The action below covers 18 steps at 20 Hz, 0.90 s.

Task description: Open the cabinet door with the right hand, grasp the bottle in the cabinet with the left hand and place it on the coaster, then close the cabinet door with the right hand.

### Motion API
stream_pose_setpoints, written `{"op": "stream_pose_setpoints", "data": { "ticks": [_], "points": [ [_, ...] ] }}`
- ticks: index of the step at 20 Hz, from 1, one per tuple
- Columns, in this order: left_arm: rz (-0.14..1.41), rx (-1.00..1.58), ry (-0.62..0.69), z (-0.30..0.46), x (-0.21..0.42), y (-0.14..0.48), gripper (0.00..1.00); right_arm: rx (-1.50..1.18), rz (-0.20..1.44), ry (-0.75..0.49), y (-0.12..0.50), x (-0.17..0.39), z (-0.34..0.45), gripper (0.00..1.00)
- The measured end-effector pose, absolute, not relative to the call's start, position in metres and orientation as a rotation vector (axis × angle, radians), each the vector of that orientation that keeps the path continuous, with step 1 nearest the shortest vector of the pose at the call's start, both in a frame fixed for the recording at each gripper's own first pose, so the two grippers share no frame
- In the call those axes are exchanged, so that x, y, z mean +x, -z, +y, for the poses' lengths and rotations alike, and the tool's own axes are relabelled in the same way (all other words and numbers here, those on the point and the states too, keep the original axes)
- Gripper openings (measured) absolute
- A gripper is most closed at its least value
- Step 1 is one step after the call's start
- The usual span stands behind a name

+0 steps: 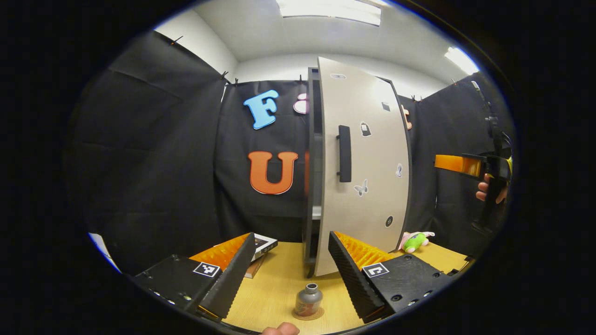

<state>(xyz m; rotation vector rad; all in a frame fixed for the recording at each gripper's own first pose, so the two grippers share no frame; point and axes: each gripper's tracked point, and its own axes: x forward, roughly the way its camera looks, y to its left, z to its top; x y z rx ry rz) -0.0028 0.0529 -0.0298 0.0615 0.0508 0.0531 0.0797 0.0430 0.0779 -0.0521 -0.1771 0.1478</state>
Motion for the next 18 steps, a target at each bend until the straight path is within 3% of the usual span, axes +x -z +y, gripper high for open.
{"op": "stream_pose_setpoints", "data": {
  "ticks": [8,16,18],
  "points": [
    [0.004,0.073,0.038,0.01,-0.006,0.024,0.95,-0.059,-0.101,0.063,-0.038,0.012,-0.052,0.76],
    [0.008,0.046,0.022,0.002,-0.014,0.041,0.95,-0.074,-0.061,0.186,0.017,-0.017,-0.085,0.76],
    [0.011,0.038,0.018,0.002,-0.013,0.044,0.95,-0.025,-0.043,0.158,0.027,-0.017,-0.074,0.74]
  ]
}}
